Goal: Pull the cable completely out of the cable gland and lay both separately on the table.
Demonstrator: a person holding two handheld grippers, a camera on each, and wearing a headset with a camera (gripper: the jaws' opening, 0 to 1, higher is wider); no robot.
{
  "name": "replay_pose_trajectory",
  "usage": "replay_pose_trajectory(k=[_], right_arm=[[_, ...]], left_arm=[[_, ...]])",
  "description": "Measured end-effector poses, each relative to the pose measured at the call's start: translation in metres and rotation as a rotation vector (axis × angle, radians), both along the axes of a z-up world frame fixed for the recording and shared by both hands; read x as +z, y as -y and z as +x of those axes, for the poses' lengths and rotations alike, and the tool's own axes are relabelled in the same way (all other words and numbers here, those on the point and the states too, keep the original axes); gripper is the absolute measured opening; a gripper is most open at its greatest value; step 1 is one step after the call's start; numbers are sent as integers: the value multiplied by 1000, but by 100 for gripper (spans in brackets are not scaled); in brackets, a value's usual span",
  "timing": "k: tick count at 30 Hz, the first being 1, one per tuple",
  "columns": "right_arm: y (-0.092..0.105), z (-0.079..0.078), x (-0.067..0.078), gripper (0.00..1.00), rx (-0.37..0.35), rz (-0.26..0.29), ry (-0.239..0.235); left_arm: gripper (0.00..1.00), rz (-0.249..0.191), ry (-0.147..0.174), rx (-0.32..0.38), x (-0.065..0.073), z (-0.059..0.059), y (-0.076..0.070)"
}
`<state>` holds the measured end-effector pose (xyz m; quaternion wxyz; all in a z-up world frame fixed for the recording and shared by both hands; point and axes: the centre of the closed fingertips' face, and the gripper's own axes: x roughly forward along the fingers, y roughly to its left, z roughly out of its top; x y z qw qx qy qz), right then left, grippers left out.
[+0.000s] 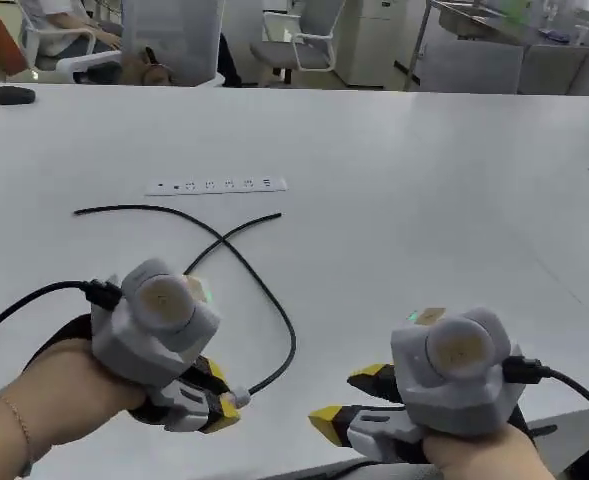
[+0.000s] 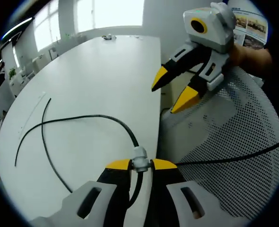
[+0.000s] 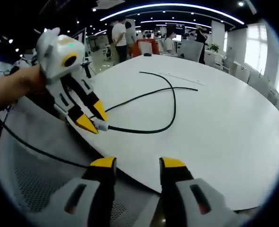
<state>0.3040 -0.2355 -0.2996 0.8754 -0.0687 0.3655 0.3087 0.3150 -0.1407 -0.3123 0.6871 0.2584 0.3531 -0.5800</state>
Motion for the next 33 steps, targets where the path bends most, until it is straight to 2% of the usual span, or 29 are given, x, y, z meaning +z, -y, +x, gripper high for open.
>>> replay_pose_trajectory(k=[4,6,8,9,12,13,14,16,17,18,20,23,27,29,30,33], right_arm=[[-19,-4,12,32,133,69,-27],[-26,-1,17,32,186,73,-23],[-37,-1,22,32,269,68,-26],[-46,0,26,32,298,87,-27],[-68,-1,32,32,382,110,-40],[-71,-1,32,32,394,108,-42],[-82,-3,30,32,446,94,-44],[-93,-5,28,33,491,89,-53],[-98,-7,27,33,510,89,-56],[-108,-9,27,33,550,99,-62],[-120,-16,26,32,611,112,-75],[-128,-23,20,32,689,97,-106],[-136,-31,7,31,817,54,-162],[-139,-28,3,31,836,44,-172],[-141,-27,3,31,837,46,-173],[-145,-30,4,29,858,62,-187]], left_arm=[[17,-2,31,-7,12,-9,-15],[17,3,58,-26,17,-14,-20],[17,32,106,-45,20,-15,-27],[17,47,121,-50,21,-17,-31],[17,47,145,-63,23,-22,-35],[17,43,151,-68,23,-22,-36],[17,41,156,-66,23,-23,-38],[17,41,165,-71,21,-26,-40],[17,46,170,-75,21,-27,-42],[17,67,188,-101,19,-30,-46],[17,77,195,-105,18,-32,-48],[17,75,193,-124,18,-37,-50],[17,80,224,-164,21,-39,-48],[17,75,233,-194,23,-41,-46],[17,75,229,-196,23,-42,-46],[17,84,246,-222,22,-42,-44]])
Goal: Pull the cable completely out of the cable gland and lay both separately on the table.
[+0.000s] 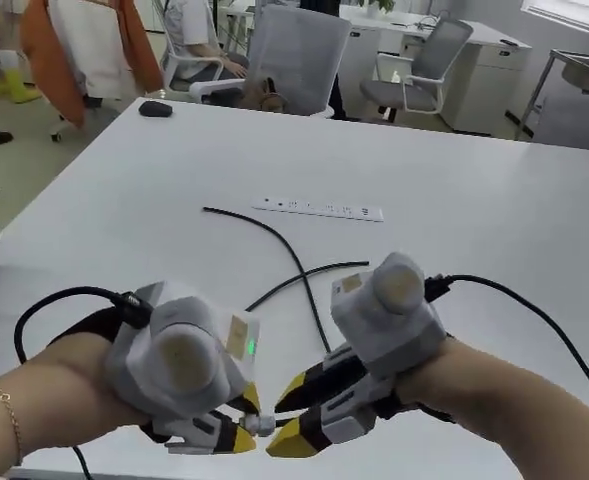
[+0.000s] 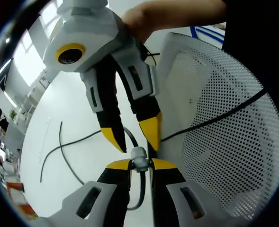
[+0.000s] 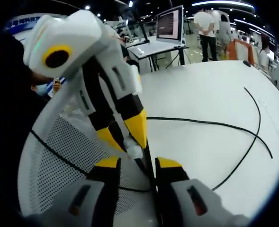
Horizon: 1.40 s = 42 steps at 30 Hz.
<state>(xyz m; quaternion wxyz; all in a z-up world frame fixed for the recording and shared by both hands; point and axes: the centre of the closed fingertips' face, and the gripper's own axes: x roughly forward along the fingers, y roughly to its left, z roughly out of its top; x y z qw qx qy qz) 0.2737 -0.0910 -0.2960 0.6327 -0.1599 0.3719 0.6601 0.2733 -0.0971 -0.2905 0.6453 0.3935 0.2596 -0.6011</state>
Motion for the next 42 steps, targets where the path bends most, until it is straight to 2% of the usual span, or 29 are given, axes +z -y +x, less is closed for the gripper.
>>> replay_pose_trajectory(k=[2,3,5,10,11,12,14,16,17,19,22,30,33,39,42], right_arm=[[-3,-1,4,26,-4,33,0],[-3,-3,5,24,-17,43,-21],[-1,-4,5,22,-33,61,-29],[8,-2,-3,19,-65,56,-14],[11,0,-5,17,-80,54,-6],[13,5,-6,13,-103,52,15],[15,5,-9,13,-138,57,-14],[17,8,-13,12,-166,56,1],[18,10,-17,12,-178,46,9],[18,12,-20,12,-184,26,29],[18,15,-21,12,-181,19,48],[20,18,-26,12,-194,14,47],[19,18,-26,12,-190,13,54],[19,20,-23,12,-178,19,98],[16,20,-22,12,-164,24,123]], left_arm=[[17,8,3,-15,-2,0,2],[17,5,7,-15,-3,2,5],[17,-10,16,-17,-4,5,9],[17,-14,16,-37,-9,6,16],[17,-14,23,-52,-11,5,18],[17,-23,14,-56,-12,4,20],[18,-43,18,-23,-16,8,23],[18,-66,10,44,-20,14,23],[18,-72,-7,85,-24,16,22],[18,-89,-20,123,-27,18,23],[18,-72,7,133,-31,21,23],[18,-53,49,124,-37,22,18],[19,-70,30,145,-36,24,16],[21,-116,16,170,-32,28,17],[18,-136,-10,179,-31,26,19]])
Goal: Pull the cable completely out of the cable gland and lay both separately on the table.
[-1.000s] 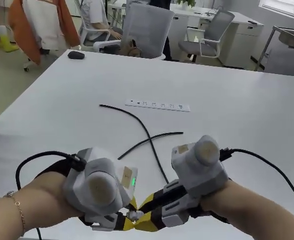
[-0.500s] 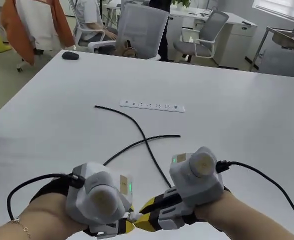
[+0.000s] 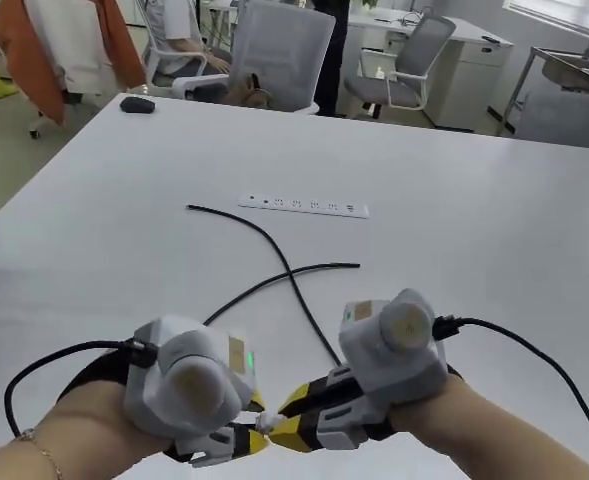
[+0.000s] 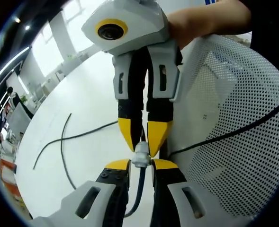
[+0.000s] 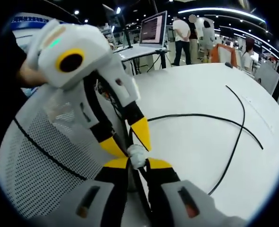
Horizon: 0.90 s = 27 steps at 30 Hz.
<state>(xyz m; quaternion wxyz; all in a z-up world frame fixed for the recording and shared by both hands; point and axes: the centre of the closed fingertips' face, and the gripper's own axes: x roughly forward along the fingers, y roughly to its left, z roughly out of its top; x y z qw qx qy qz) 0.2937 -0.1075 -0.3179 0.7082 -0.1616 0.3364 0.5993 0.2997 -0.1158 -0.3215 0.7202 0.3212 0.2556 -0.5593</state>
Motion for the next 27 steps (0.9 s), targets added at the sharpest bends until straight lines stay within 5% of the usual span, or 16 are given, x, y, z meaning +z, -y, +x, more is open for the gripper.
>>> replay_pose_trajectory(k=[10,13,18,22,25,27], right_arm=[[2,-1,-4,12,16,-26,17],[2,-3,-5,11,63,-51,71],[2,-2,-7,11,99,-103,151],[2,-2,-7,10,122,-147,231],[-1,-3,-5,10,133,-155,261],[-2,-1,-3,10,144,-172,302]], left_arm=[[17,27,10,-5,-2,-1,-2],[17,10,-33,16,-3,-2,-3],[17,20,-39,32,-3,-2,-2],[16,-3,-78,67,-2,-1,-2],[16,-44,-154,128,-1,-2,-5],[16,-60,-165,142,0,1,-7]])
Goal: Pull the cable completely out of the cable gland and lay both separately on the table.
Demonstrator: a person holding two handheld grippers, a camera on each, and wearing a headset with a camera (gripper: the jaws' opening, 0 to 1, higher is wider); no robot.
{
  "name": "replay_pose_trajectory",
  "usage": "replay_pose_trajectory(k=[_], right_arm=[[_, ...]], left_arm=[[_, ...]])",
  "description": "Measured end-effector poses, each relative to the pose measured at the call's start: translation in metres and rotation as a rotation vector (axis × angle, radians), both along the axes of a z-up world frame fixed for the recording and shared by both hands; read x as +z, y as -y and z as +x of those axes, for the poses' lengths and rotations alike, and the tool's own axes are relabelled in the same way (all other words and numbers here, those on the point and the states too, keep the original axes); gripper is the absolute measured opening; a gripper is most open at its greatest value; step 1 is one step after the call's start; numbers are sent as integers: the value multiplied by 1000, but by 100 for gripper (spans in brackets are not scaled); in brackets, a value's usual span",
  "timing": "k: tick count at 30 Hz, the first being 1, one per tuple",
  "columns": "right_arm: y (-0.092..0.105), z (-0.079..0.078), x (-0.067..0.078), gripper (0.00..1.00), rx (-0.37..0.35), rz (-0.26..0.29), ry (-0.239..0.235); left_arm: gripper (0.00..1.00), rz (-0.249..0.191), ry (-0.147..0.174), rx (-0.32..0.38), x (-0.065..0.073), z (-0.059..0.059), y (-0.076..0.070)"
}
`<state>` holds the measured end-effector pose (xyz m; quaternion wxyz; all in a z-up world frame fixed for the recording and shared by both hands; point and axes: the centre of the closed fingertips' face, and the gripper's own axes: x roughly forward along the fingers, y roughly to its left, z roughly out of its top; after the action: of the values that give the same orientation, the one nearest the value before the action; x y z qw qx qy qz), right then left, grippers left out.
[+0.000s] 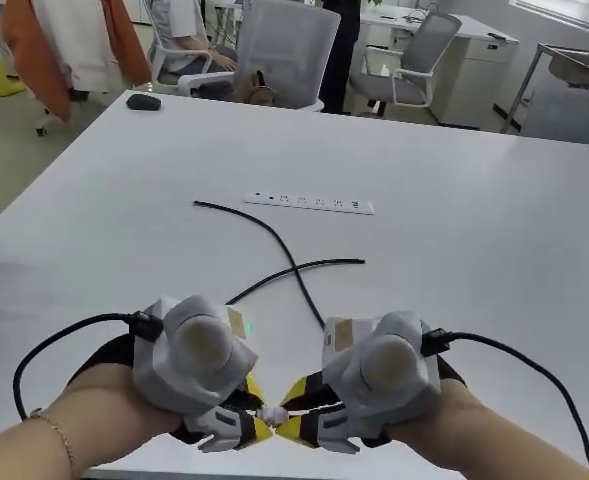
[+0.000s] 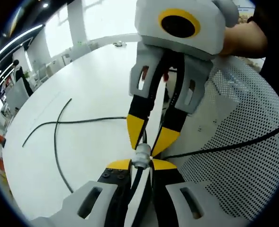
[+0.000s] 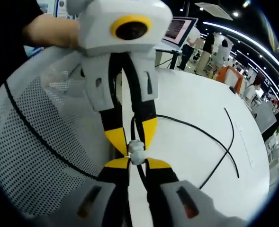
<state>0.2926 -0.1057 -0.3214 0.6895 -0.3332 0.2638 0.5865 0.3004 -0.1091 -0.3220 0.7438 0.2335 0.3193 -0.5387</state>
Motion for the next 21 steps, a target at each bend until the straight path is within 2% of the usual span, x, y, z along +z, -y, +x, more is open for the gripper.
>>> replay_pose_trajectory(k=[1,2,5,6,9,10,11,13,15,16,19,20,21], right_arm=[[0,2,0,10,5,-11,24],[0,4,1,10,20,-34,68],[-1,6,0,10,53,-79,141],[-1,6,0,10,64,-88,159],[-2,6,0,10,63,-87,157],[-2,6,-2,11,47,-74,130],[-2,7,-2,11,39,-62,114],[-1,5,-4,12,14,-41,62],[1,2,-6,15,-5,-23,9],[3,4,-6,17,-12,-22,5],[6,6,-4,18,-27,-9,-10],[4,4,-2,18,-38,22,-39],[3,3,-1,18,-46,37,-59]], left_arm=[[16,-4,-5,9,0,1,-1],[16,-10,-12,19,1,2,-1],[16,-51,-74,77,1,3,-1],[16,-58,-78,79,2,4,-2],[16,-64,-91,89,1,4,-3],[17,-53,-77,77,0,3,-3],[17,-39,-41,57,0,4,-2],[17,-25,-5,14,1,1,0],[17,-12,59,-30,4,1,5],[17,18,97,-60,3,2,3],[17,64,140,-117,0,-2,2],[17,79,160,-140,-1,-3,2],[17,95,197,-166,0,-4,3]])
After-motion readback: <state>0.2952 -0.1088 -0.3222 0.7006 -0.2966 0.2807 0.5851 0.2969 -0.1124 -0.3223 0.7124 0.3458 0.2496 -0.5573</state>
